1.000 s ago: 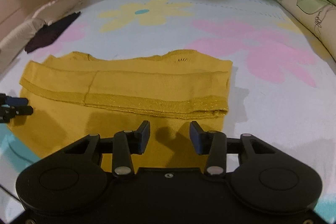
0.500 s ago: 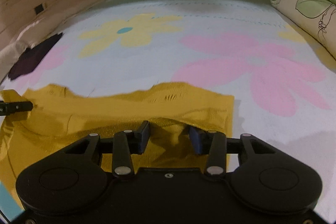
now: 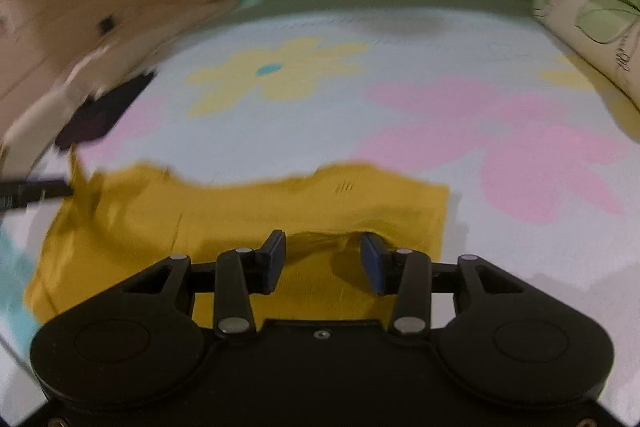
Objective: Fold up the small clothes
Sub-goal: 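Lay the hem over the collar and open both grippers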
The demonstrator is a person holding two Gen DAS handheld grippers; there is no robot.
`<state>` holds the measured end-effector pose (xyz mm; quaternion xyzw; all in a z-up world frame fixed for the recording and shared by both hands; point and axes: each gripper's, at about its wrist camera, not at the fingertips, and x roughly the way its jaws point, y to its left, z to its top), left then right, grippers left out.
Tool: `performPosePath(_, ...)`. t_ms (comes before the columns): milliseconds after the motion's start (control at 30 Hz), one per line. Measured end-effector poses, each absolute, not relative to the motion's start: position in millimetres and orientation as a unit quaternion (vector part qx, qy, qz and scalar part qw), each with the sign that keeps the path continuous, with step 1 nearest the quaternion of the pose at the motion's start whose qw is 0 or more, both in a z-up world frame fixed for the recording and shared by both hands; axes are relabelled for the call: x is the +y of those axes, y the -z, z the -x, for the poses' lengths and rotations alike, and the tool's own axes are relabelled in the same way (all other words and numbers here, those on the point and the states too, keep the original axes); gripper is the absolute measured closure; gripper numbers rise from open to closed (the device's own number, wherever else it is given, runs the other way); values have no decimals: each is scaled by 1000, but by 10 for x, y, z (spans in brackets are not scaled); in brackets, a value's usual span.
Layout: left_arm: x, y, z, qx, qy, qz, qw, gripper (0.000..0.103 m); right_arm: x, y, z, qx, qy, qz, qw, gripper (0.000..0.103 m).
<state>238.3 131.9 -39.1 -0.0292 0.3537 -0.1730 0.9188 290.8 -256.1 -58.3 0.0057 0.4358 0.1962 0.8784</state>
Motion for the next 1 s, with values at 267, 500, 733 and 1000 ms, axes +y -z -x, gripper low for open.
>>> performPosePath(267, 1054, 776, -2201, 392, 285, -81, 871, 57, -2451, 741, -2639, 457, -240, 46, 855, 51)
performPosePath(500, 832, 747, -2646, 382, 225, -42, 895, 57, -2262, 860, -2841, 440, -232, 57, 866, 51)
performPosePath(733, 970, 696, -3308, 381, 95, 55, 918, 57, -2149, 873, -3350, 421, -189, 19, 887, 51)
performPosePath(1000, 1014, 664, -3265, 405, 77, 60, 909, 57, -2253, 816, -3547, 421, -144, -27, 895, 51)
